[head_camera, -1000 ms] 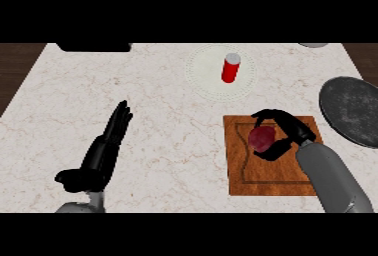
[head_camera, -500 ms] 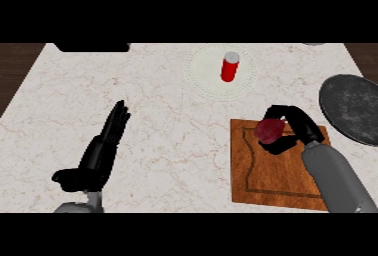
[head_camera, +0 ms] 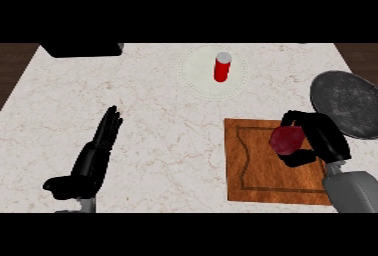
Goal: Pick the pear from the cutting board and place it in the pan
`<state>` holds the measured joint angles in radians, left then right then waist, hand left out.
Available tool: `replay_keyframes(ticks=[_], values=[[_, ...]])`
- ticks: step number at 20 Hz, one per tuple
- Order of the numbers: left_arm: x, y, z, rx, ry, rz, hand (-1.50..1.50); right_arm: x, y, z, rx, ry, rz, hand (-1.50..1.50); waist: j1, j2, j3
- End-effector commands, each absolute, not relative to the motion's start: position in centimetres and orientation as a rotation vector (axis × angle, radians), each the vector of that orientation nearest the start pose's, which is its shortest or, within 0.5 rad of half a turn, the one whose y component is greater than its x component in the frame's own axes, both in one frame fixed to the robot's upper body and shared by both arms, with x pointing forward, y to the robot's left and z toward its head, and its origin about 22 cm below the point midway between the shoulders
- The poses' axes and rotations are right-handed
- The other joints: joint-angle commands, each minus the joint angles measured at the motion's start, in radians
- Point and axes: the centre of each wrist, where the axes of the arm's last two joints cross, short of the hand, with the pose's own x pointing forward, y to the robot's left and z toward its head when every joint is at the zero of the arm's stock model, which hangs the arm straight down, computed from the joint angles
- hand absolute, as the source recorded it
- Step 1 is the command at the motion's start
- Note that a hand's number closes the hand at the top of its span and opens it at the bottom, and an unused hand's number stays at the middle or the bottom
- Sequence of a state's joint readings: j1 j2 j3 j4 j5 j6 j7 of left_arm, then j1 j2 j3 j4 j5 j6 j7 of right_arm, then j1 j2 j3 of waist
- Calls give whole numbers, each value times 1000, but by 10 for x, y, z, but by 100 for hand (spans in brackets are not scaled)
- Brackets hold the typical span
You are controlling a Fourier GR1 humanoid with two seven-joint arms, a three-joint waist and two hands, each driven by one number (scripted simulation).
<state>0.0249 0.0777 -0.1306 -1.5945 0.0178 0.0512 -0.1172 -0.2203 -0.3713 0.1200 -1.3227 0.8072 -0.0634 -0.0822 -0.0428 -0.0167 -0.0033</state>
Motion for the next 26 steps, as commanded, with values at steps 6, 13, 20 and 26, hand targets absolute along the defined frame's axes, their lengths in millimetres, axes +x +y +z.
replay_keyframes(ticks=[6, 13, 20, 26], values=[[246, 212, 5, -35, -1711, -98, 0, 227, -299, 96, -972, -1586, 774, 150, 23, 13, 3], [248, 198, 10, -61, -1696, -117, 0, 226, -332, 88, -944, -1544, 504, 150, 37, 16, 3], [247, 205, 17, -54, -1691, -143, 0, 279, -409, 71, -1093, -1564, 416, 150, 55, 20, 5], [265, 186, 9, -75, -1713, -149, 0, 311, -432, 48, -1310, -1557, 408, 150, 66, 27, 6]])
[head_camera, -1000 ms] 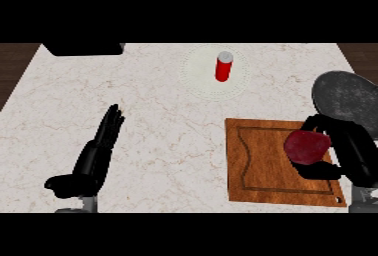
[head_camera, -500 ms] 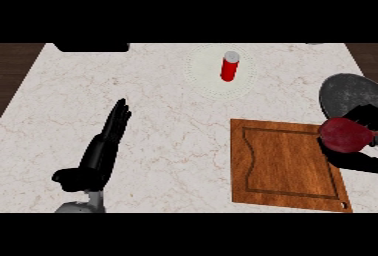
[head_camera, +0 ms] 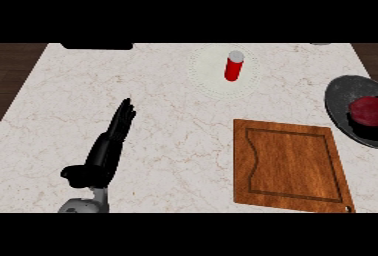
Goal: Pick the pear from the cutting board and place it in the pan
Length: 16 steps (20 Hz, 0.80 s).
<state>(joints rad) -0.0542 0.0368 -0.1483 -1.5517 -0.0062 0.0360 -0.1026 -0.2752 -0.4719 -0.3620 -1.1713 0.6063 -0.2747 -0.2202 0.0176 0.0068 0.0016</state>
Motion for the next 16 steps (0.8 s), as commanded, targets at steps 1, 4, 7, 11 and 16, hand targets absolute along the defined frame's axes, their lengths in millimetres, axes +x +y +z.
replay_keyframes(ticks=[1, 4, 7, 11, 16], values=[[254, 194, 14, -78, -1715, -162, 0, 310, -450, 60, -1323, -1580, 346, 150, 6, 0, 1], [254, 198, 16, -76, -1715, -151, 0, 323, -462, 57, -1293, -1616, 221, 150, 17, 4, 2], [251, 189, 13, -93, -1711, -153, 0, 336, -468, 55, -1298, -1591, 220, 150, 20, 6, 2], [249, 182, 11, -109, -1720, -180, 0, 327, -495, 66, -1320, -1601, 212, 150, 40, 16, 5], [257, 184, 18, -146, -1715, -203, 0, 314, -498, 40, -1179, -1242, 421, -150, 76, 33, 3]])
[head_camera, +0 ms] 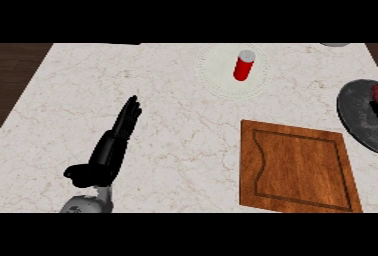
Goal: Pick the pear from the cutting board and place it in the pan
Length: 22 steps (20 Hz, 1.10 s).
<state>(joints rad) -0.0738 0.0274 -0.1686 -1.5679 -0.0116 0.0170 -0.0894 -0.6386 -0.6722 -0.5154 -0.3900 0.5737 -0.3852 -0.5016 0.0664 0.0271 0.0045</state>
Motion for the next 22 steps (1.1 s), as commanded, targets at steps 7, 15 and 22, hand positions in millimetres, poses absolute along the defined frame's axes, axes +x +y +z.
replay_keyframes(ticks=[7, 15, 22], values=[[258, 177, 26, -146, -1734, -201, 0, 329, -481, 33, -870, -1290, 467, -150, 22, 7, 6], [249, 192, 7, -101, -1722, -171, 0, 332, -491, 51, -831, -1598, 143, -150, -2, 4, 5], [246, 190, 9, -108, -1726, -167, 0, 301, -520, 48, -638, -1634, -13, -150, -22, -6, 3]])
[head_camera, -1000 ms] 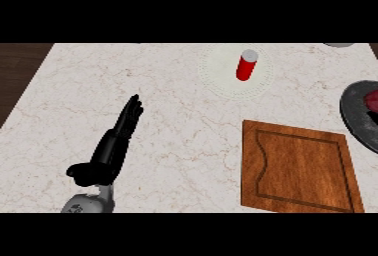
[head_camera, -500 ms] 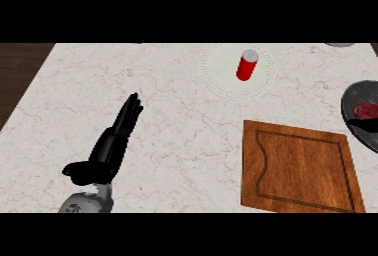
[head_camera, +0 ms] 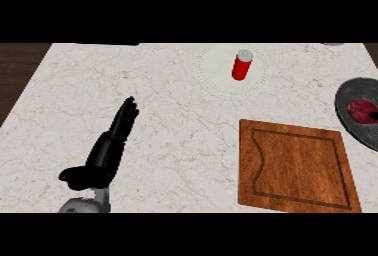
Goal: Pick the pear from the cutting board and place it in the pan
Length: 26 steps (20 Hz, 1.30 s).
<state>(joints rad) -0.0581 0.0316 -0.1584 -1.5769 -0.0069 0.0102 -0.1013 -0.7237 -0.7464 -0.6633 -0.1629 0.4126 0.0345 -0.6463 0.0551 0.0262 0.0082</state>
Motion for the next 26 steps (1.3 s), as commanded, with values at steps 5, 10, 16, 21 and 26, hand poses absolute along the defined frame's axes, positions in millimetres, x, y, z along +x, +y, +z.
replay_keyframes(ticks=[5, 10, 16, 21, 26], values=[[258, 214, 10, -80, -1719, -148, 0, 262, -555, 55, -425, -1653, 4, -150, -30, -4, -1], [261, 198, 23, -103, -1718, -136, 0, 235, -565, 40, -335, -1694, 56, -150, -29, -7, 0], [252, 196, 4, -82, -1710, -126, 0, 205, -583, 42, -343, -1714, 114, -150, -38, -11, 0], [250, 197, 7, -87, -1712, -147, 0, 197, -584, 37, -367, -1688, 118, -150, -30, -13, 1], [248, 200, 4, -104, -1703, -144, 0, 194, -587, 41, -368, -1685, 170, -150, -30, -14, 0]])
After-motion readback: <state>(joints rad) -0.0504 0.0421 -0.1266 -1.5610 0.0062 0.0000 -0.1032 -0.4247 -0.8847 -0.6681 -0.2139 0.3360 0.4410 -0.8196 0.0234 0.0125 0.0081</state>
